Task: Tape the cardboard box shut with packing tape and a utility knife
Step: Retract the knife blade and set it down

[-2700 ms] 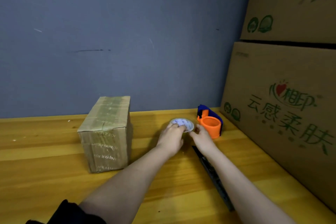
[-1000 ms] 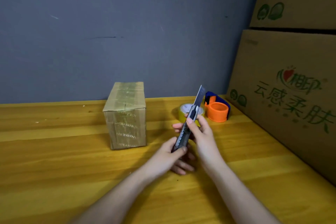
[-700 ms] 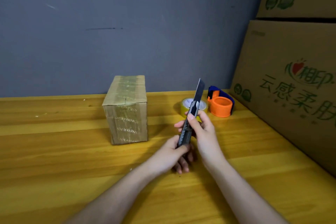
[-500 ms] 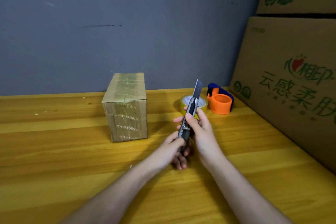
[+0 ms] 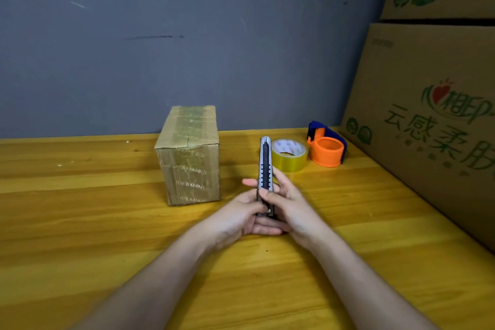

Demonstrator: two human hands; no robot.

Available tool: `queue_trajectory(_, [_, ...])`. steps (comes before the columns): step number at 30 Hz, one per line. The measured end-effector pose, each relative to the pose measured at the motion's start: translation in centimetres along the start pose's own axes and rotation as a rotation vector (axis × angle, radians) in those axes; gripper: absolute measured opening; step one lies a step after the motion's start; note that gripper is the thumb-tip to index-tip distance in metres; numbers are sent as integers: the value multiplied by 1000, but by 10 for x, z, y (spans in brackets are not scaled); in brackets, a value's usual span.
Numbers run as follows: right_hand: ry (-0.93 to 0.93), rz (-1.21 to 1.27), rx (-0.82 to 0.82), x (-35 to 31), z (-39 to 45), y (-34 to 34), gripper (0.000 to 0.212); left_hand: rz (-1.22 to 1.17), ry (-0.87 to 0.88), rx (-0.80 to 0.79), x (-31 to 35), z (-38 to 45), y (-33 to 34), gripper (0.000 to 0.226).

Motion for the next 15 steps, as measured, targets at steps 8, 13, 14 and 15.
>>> queue_trajectory(8, [40, -25, -52, 3, 2, -6, 39, -14, 1, -72, -2, -1, -1, 33])
queue_trajectory(13, [32, 40, -14, 5, 4, -9, 35, -74, 7, -63, -2, 1, -4, 36])
queue_trajectory(14, [13, 21, 9, 5, 5, -10, 33, -86, 9, -43, -2, 2, -5, 36])
queue_trajectory(15, [-13, -23, 45, 4, 5, -12, 31, -93, 11, -8, -3, 3, -6, 34])
Point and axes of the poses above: each hand's wrist, its own z-axis towards the middle knuckle, its own y-axis out of the palm, x = y × z, the point moved 6 cm from there along z, towards the middle knuckle, and after that the axes turned 6 degrees about x, right-handed, at the moved point
